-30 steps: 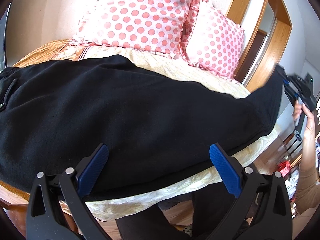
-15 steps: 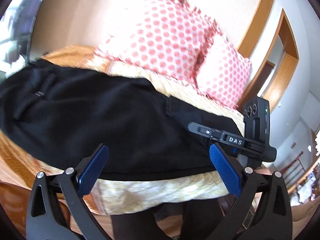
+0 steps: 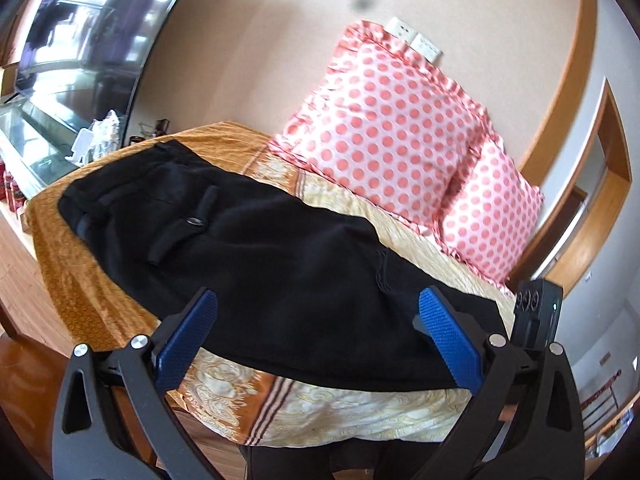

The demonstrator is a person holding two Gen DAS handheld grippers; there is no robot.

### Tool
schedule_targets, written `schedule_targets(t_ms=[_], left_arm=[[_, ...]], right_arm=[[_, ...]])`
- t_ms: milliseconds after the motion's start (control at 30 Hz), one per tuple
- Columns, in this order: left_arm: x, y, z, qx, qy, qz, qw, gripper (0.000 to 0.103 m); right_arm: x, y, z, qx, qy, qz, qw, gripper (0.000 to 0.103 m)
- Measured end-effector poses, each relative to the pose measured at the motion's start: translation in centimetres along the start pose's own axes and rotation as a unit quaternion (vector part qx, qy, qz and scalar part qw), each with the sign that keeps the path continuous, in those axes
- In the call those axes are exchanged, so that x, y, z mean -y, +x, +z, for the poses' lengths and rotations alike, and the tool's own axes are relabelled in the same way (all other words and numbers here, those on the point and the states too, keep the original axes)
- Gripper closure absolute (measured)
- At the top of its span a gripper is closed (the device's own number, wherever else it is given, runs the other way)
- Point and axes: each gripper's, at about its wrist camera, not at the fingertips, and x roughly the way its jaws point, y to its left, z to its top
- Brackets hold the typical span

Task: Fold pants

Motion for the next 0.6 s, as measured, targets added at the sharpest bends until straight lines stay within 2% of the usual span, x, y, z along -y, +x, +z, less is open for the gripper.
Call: schedule_targets(t_ms=[100, 133, 200, 233, 333, 367, 433, 467, 533, 600], left_arm=[[-0.8, -0.3, 0.3, 0.010, -0.015, 0.009, 0.9998, 0.002], [-1.1, -0.4, 0.4, 0.012, -0.022, 0.012, 0.9996, 0.002], [-1.6, -0.5, 0.5, 0.013, -0.031, 0.018, 0.9993, 0.002], [-1.8, -0.6, 0.5, 0.014, -0.035, 0.021, 0.9991, 0.002], [-2.5, -1.1, 0.5, 0.020, -0.043, 0.034, 0.9983, 0.002], [-2.9, -1.4, 0.5, 0.023, -0.047, 0.039, 0.9978, 0.002], [-3.8, -1.9, 0.6, 0.030, -0.061, 0.047, 0.9966, 0.002], [-4.1, -2.1, 0.6, 0.033, -0.066, 0.051, 0.9960, 0.002], [-4.9, -2.4, 0.8, 0.040, -0.080, 0.063, 0.9940, 0.002], [-5.6, -2.7, 0.9, 0.045, -0.094, 0.073, 0.9919, 0.002]], right_arm=[[-0.6, -0.6, 0.5, 0.033, 0.001, 0.002, 0.999, 0.094], [-1.0, -0.3, 0.5, 0.028, -0.010, 0.000, 1.000, 0.093], [-1.5, 0.9, 0.1, -0.008, -0.022, -0.007, 1.000, 0.088], [-1.6, 1.4, -0.4, -0.026, -0.024, -0.004, 0.999, 0.077], [-2.5, 1.0, -1.3, -0.030, -0.040, 0.028, 0.998, 0.048], [-3.1, 0.7, -1.5, -0.034, -0.052, 0.037, 0.997, 0.046], [-3.9, -0.1, -1.6, -0.023, -0.067, 0.059, 0.996, 0.048], [-4.1, -0.8, -1.3, -0.001, -0.073, 0.051, 0.996, 0.051], [-4.1, -1.6, -0.3, 0.044, -0.086, 0.003, 0.995, 0.053], [-4.0, -1.4, 0.4, 0.062, -0.099, -0.065, 0.991, 0.053]])
